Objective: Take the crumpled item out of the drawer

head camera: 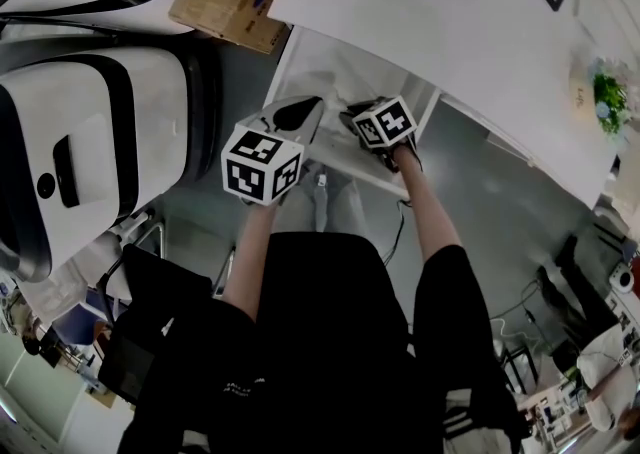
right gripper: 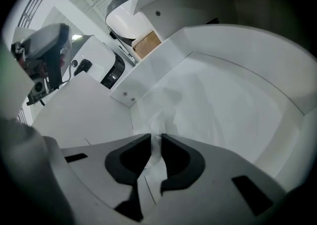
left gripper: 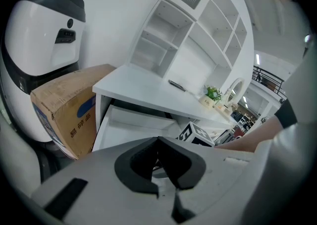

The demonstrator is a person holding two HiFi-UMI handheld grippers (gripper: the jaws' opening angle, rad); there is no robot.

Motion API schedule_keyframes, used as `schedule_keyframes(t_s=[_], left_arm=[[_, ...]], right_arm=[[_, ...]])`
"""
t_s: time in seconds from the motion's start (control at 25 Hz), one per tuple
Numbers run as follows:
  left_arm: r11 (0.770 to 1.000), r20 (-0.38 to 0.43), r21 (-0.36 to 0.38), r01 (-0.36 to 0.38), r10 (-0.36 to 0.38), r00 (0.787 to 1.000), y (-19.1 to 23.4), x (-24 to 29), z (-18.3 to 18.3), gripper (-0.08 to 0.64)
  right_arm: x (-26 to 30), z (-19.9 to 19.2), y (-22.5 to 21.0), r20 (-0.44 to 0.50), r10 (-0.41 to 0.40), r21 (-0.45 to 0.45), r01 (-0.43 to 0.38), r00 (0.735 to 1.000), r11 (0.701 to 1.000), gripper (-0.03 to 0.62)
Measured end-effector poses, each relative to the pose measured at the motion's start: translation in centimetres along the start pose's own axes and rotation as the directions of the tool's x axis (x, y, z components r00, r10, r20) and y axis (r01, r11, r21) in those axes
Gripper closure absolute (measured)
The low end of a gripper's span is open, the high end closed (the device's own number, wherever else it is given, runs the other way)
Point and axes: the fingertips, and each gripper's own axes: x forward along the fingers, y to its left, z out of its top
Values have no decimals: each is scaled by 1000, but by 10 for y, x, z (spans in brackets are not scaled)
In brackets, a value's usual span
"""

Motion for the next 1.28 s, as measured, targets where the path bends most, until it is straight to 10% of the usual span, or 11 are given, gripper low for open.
schedule_keyframes(t_s=[0.56,1.28], left_arm=[[999,67,50,2,-5,998,-11,-16,10,563],[988,210,152,32,-64,976,-46,-55,46,563]], right_arm=[[-85,30,10,213,-141,-129,171,967,977,546],[-222,75,52,608,-242,8,299,757,954,549]])
